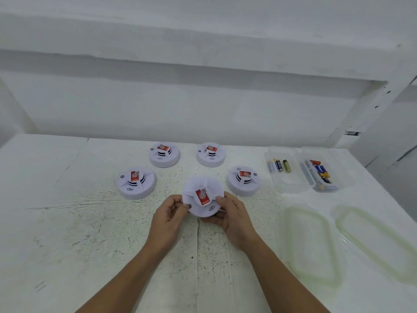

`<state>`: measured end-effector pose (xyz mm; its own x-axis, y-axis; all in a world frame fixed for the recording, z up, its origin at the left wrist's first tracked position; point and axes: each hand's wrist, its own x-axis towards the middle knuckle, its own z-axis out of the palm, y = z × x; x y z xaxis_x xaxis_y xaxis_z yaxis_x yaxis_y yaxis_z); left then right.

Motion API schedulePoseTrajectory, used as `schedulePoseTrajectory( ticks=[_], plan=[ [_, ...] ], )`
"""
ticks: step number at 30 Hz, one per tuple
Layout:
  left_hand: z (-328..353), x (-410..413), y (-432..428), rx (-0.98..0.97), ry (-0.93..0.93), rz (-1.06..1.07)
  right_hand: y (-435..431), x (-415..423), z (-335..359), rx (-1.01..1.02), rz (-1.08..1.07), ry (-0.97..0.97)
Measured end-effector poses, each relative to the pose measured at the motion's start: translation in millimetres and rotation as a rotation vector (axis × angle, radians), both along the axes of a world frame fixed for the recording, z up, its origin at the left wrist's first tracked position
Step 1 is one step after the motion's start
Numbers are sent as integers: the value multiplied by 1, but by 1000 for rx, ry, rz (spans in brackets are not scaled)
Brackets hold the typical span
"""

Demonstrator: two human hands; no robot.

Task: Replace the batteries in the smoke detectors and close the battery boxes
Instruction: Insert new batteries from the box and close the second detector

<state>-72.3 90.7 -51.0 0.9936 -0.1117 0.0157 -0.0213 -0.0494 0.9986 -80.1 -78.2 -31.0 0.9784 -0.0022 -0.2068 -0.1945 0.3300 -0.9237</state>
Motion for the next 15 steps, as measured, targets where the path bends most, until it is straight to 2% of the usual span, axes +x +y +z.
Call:
schedulePoseTrajectory(
  ticks=[8, 15],
  plan=[
    [-7, 3, -2, 79, -4, 25, -2, -3, -6, 3, 24, 24],
    [-9, 4, -5, 68, 11, 26, -1, -3, -10, -24, 3, 34]
  ],
)
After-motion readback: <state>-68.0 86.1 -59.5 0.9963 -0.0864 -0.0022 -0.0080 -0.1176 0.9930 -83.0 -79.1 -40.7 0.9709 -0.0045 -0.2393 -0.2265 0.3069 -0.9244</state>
